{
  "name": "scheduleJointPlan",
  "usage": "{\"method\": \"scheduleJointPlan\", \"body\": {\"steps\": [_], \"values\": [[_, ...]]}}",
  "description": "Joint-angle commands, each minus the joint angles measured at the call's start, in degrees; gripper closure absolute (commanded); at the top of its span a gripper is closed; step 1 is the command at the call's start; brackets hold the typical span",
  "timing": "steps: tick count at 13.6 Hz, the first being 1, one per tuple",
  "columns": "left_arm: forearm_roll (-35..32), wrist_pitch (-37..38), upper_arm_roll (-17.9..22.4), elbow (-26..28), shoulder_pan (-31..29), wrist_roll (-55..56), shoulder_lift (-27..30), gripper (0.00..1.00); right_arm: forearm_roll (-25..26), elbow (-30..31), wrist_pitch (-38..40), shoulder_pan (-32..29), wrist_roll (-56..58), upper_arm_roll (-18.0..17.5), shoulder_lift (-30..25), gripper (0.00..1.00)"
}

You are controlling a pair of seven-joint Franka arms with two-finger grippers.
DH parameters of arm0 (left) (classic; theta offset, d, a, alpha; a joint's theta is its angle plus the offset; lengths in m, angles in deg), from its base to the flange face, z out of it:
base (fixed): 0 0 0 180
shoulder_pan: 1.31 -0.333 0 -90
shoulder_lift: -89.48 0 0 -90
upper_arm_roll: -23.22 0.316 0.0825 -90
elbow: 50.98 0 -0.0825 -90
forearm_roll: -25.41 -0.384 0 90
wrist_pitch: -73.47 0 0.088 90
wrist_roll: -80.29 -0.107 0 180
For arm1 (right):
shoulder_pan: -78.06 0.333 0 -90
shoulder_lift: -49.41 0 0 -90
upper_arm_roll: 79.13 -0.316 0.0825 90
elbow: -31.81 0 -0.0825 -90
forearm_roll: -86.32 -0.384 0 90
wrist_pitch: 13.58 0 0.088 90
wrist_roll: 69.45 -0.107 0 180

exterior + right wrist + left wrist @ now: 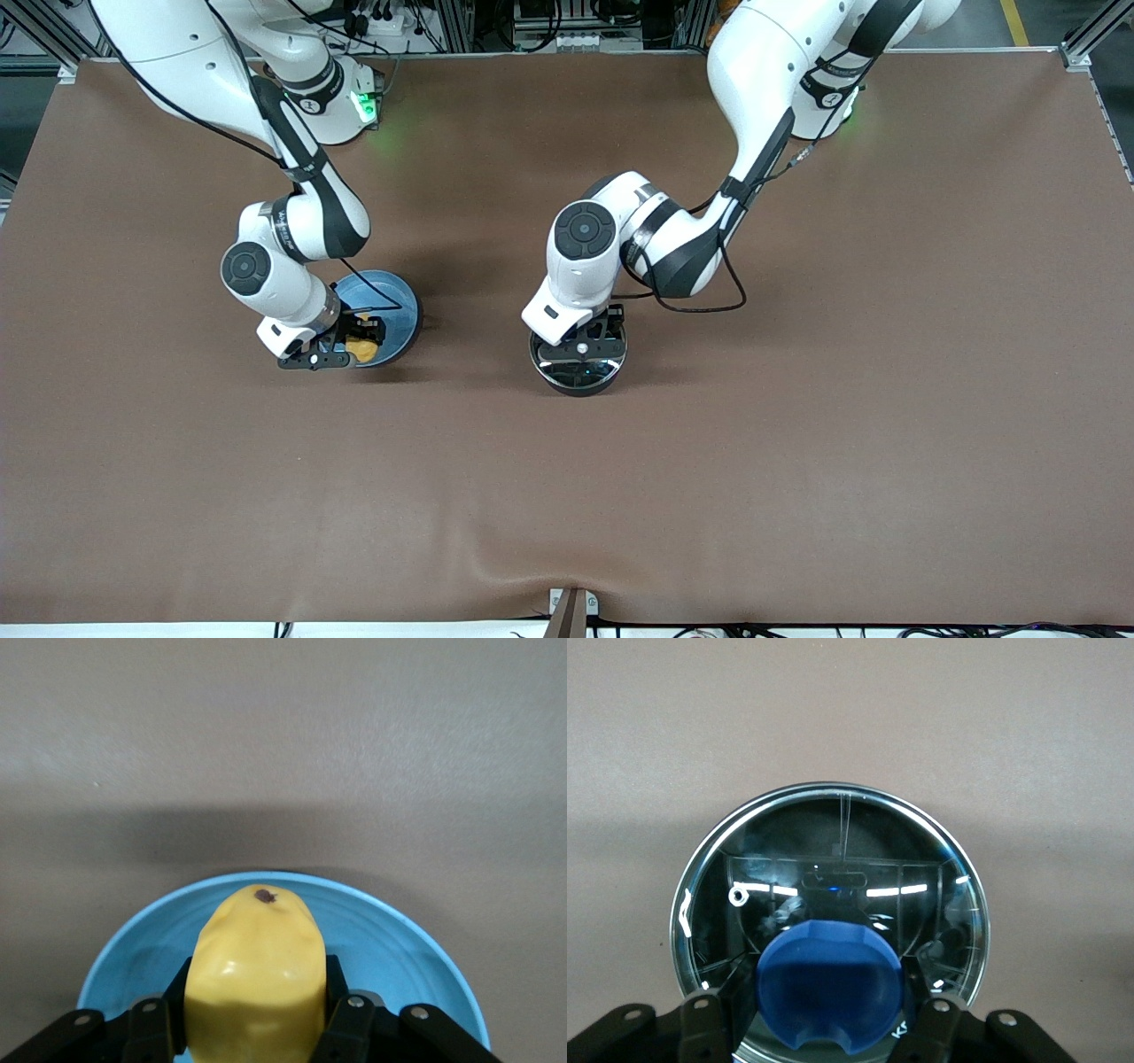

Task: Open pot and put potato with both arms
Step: 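Close the right gripper on the potato while the left gripper grips the knob, then lift the potato with the right gripper while the left gripper lifts the lid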

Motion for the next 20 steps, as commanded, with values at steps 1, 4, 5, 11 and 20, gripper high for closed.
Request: {"method": "scheduleJointPlan", "body": {"steps": [1, 4, 5, 11, 20], "values": [[-1.06, 1.60, 0.23, -0.86, 0.55, -0.01, 0.64, 0.98, -0.87, 0.16, 5.61, -1.00, 0.47, -0.71, -6.13, 0.91], [-0.45, 5.11, 0.23, -0.86, 0.46, 0.77, 3.71, 1.00, -0.86, -1.06, 12.29, -1.27, 0.91, -0.54, -11.40, 0.95], [-0.36, 6.60, 0.14, -0.86, -0.06, 1.04, 5.64, 1.00, -0.86, -2.37, 15.45, -1.27, 0.91, -0.45, -12.73, 0.95], [0.26, 17.49, -0.04, 0.72, -6.56, -1.14, 16.28, 1.00, -0.16, -11.96, 30.07, -2.06, 0.38, -0.01, -15.73, 0.95], [-0.10, 22.17, -0.21, 13.89, -26.95, -23.13, 26.40, 1.00, 2.82, -18.02, 29.01, 5.22, -8.83, 0.08, -13.71, 0.99]]}}
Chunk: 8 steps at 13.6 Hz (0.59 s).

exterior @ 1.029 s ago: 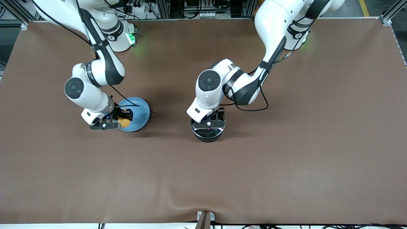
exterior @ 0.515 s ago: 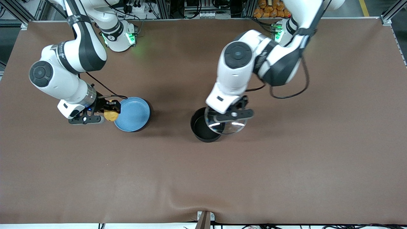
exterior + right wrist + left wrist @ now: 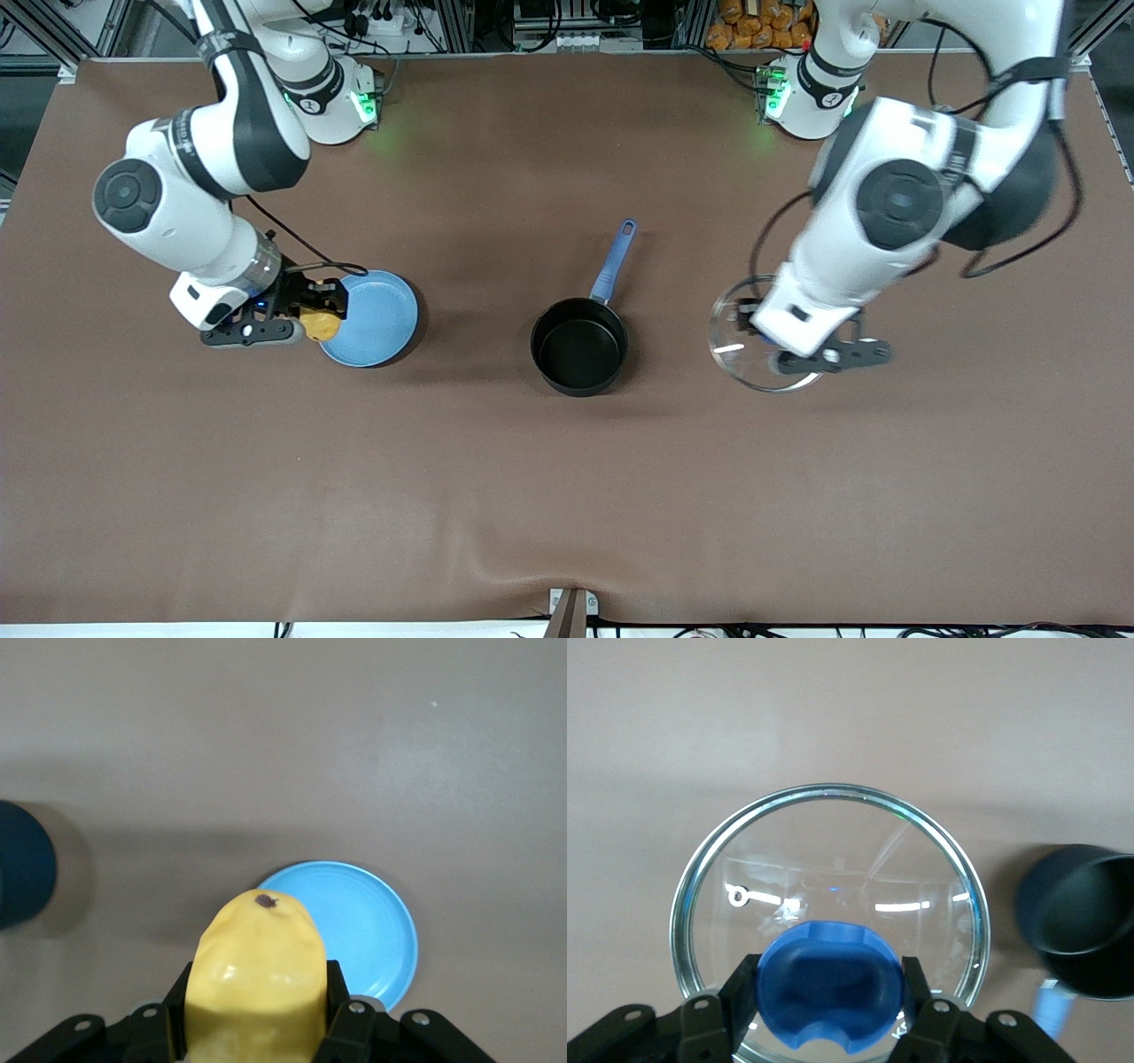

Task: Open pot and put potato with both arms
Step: 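Lift the potato with the right gripper while the left gripper lifts the lid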

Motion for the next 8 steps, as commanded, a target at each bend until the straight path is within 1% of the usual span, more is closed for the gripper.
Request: {"method": "scheduleJointPlan", "body": {"steps": [1, 3, 5, 7, 8], "values": [[-0.46, -1.31, -0.64, 6.11, -4.49, -1.79, 2.75, 1.00, 1.60, -5.44, 0.85, 4.64, -6.38, 0.53, 3.01, 0.99], [-0.55, -6.82, -0.73, 10.41, -8.36, -2.74, 3.10, 1.00, 1.60, -9.66, 0.94, 10.34, -11.03, 2.81, 6.52, 0.99], [-0.55, -14.89, -0.73, 16.02, -11.88, -5.81, 2.40, 1.00, 1.60, -15.10, 0.94, 15.36, -17.44, 3.87, 10.83, 0.99], [-0.63, -24.82, -0.73, 22.79, -13.64, -7.14, 2.13, 1.00, 1.60, -20.46, 0.77, 21.32, -23.33, 5.79, 15.74, 0.99], [-0.64, -27.13, -0.64, 24.13, -13.83, -7.93, 1.61, 1.00, 1.60, -23.27, 0.59, 25.01, -26.06, 7.98, 18.47, 0.99]]}}
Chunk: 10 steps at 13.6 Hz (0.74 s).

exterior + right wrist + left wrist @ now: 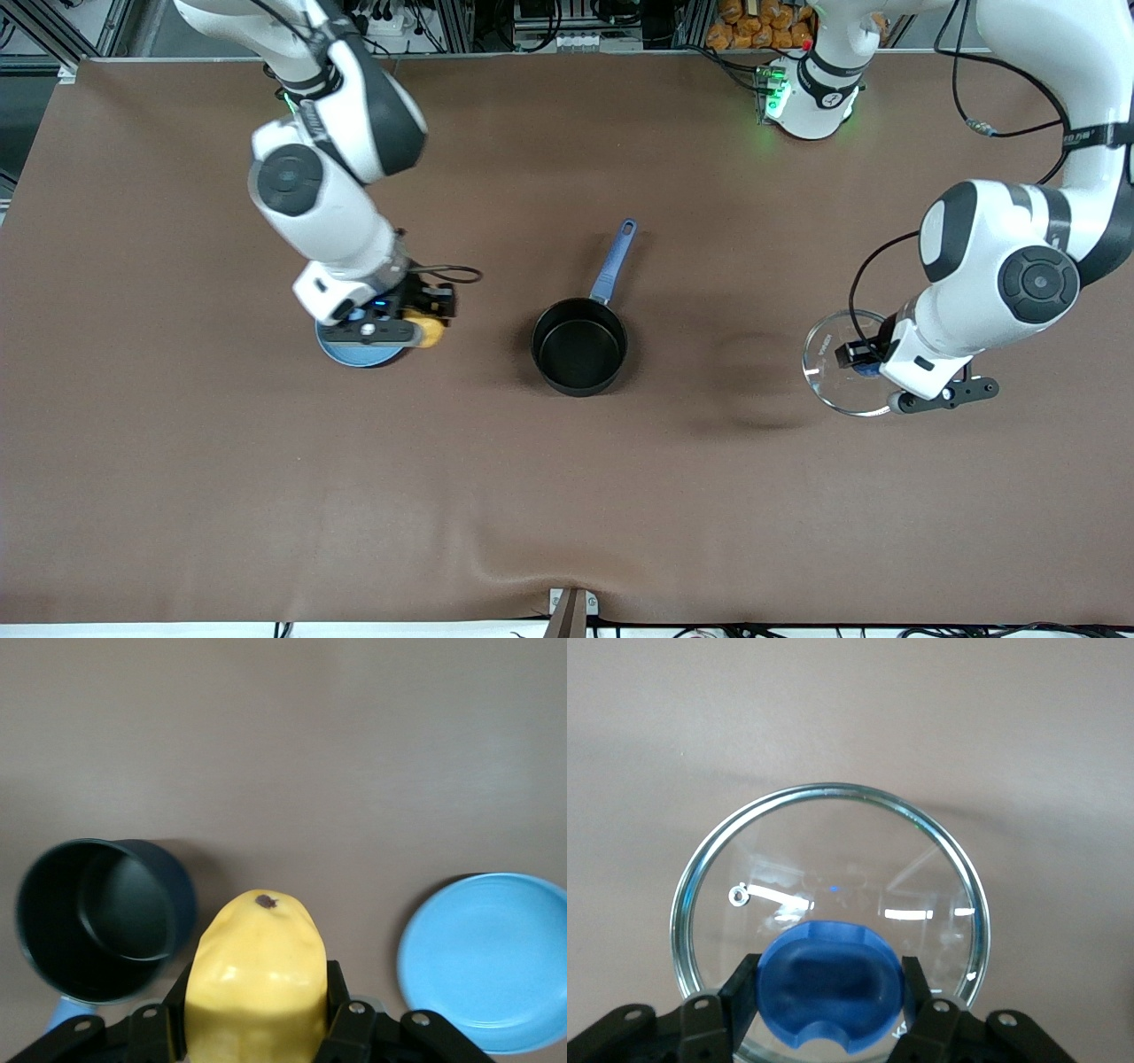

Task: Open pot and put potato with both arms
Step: 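Carry the potato over the pot while the left gripper lowers the lid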

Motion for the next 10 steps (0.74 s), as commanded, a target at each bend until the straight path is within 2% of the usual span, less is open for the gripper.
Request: {"method": "scheduleJointPlan", "body": {"steps": [1, 4, 7, 10], "values": [[-0.63, -6.20, -0.60, 5.59, -1.36, -1.40, 0.97, 1.00, 1.08, -11.30, 0.84, 10.28, -8.01, 6.35, 9.86, 0.99], [-0.72, -7.34, -0.69, 6.38, -4.44, -5.17, -0.43, 1.00, 1.08, -18.26, 0.14, 15.84, -13.38, 8.84, 18.04, 0.99], [-0.72, -15.33, -0.60, 10.77, -7.16, -7.90, -2.01, 1.00, 1.51, -18.90, -5.65, 17.96, -16.03, 9.37, 21.75, 0.99], [-0.72, -18.51, -0.60, 11.57, -9.18, -10.62, -4.47, 1.00, 1.87, -18.90, -10.22, 19.02, -16.21, 9.54, 24.56, 0.99]]}}
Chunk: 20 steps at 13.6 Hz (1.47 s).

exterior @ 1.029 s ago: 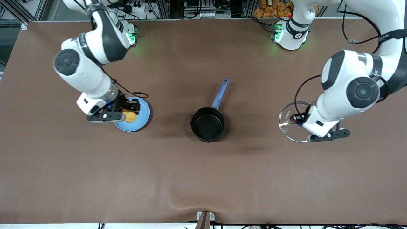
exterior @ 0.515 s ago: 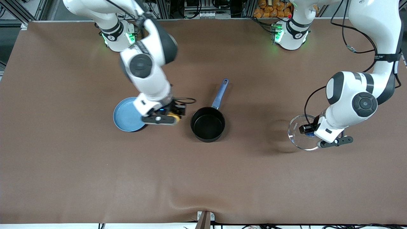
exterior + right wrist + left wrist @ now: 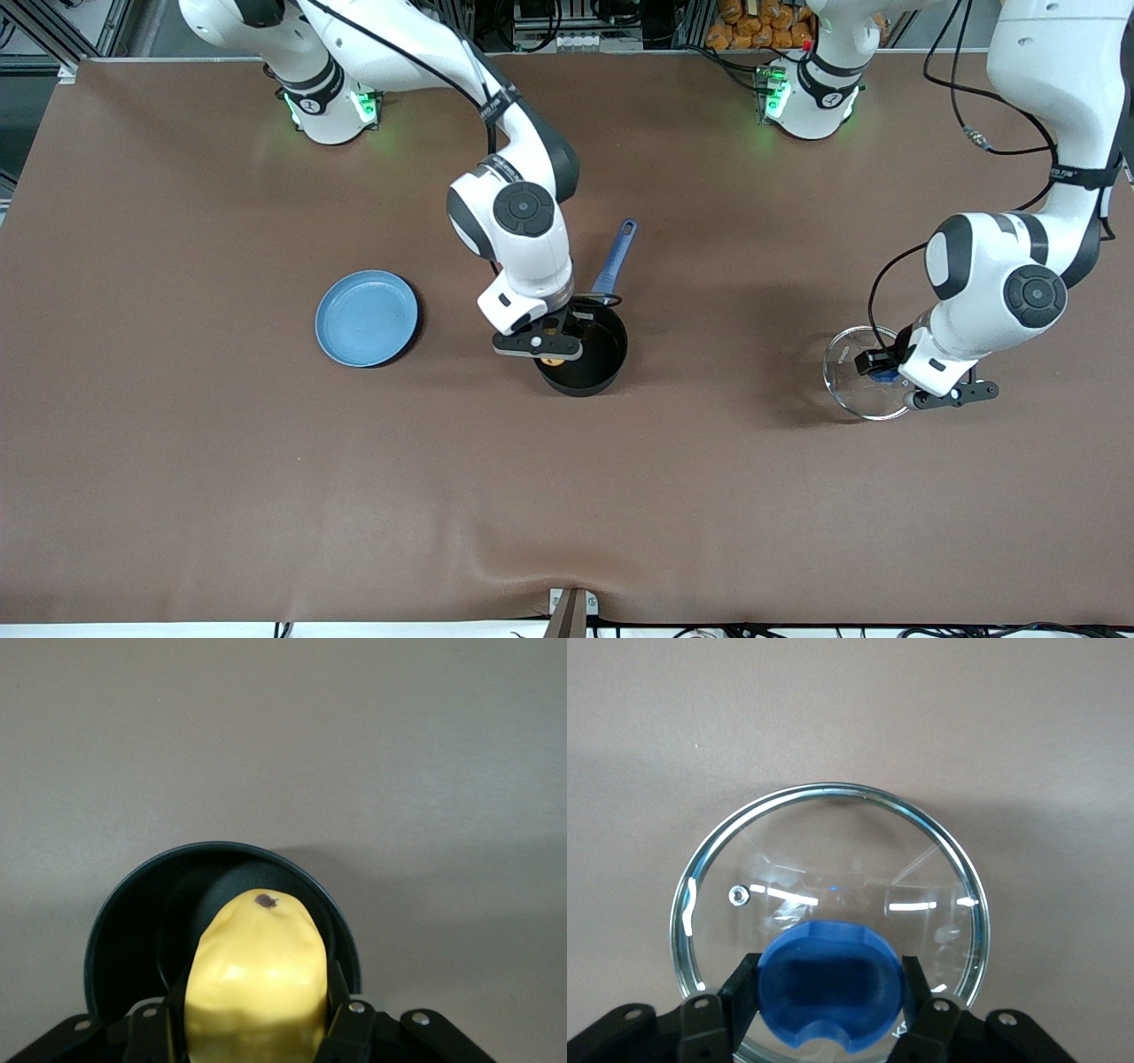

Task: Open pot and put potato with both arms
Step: 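Carry the potato over the pot while the left gripper lowers the lid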

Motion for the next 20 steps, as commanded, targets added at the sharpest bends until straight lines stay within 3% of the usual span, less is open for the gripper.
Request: {"method": "scheduleJointPlan", "body": {"steps": [1, 4, 5, 6, 7, 10, 11, 12, 14, 16, 20], "values": [[-0.72, -2.96, -0.69, 1.03, -1.78, -2.56, -1.20, 1.00, 1.04, -2.40, -3.05, 1.21, -1.42, 1.25, 3.24, 0.99], [-0.63, -4.20, -0.69, 1.38, -1.78, -3.02, -2.87, 1.00, 0.95, -2.40, -6.66, 2.62, -1.42, 2.21, 5.88, 0.99], [-0.72, -4.29, -0.60, 1.12, -1.78, -3.02, -3.31, 0.86, 0.95, -2.40, -7.27, 2.70, -1.42, 2.21, 6.50, 0.99], [-0.72, -4.55, -0.60, 0.95, -1.69, -3.02, -3.66, 0.23, 0.95, -2.40, -7.54, 3.05, -1.42, 2.21, 6.94, 0.99], [-0.72, -4.46, -0.60, 0.77, -1.69, -3.19, -3.49, 0.00, 0.95, -2.40, -7.54, 3.06, -1.42, 2.21, 7.47, 0.99], [-0.72, -3.85, -0.69, 0.42, -1.69, -3.37, -1.13, 0.00, 0.95, -2.40, -8.94, 3.32, -1.50, 2.21, 9.05, 0.97], [-0.72, -3.59, -0.78, 0.33, -1.61, -3.19, 0.36, 0.00, 0.95, -2.40, -9.82, 3.32, -2.20, 2.13, 9.57, 0.89], [-0.72, -2.37, -0.87, -0.19, -1.26, -3.10, 2.20, 0.00, 0.95, -2.40, -10.53, 3.41, -2.82, 2.21, 10.02, 0.76], [-0.89, 4.98, -1.04, -4.83, -1.17, -3.54, 4.41, 0.00, 0.95, -2.32, -11.32, 3.41, -3.00, 2.21, 10.54, 0.16], [-0.89, 14.39, -1.66, -11.94, -1.34, -5.55, 5.21, 0.00, 0.95, -2.40, -11.32, 3.41, -3.00, 2.21, 10.55, 0.06], [-0.46, 31.46, -2.62, -24.44, -1.25, -8.73, 7.75, 0.00, 0.86, -2.40, -11.15, 3.41, -2.91, 2.13, 10.29, 0.03]]}}
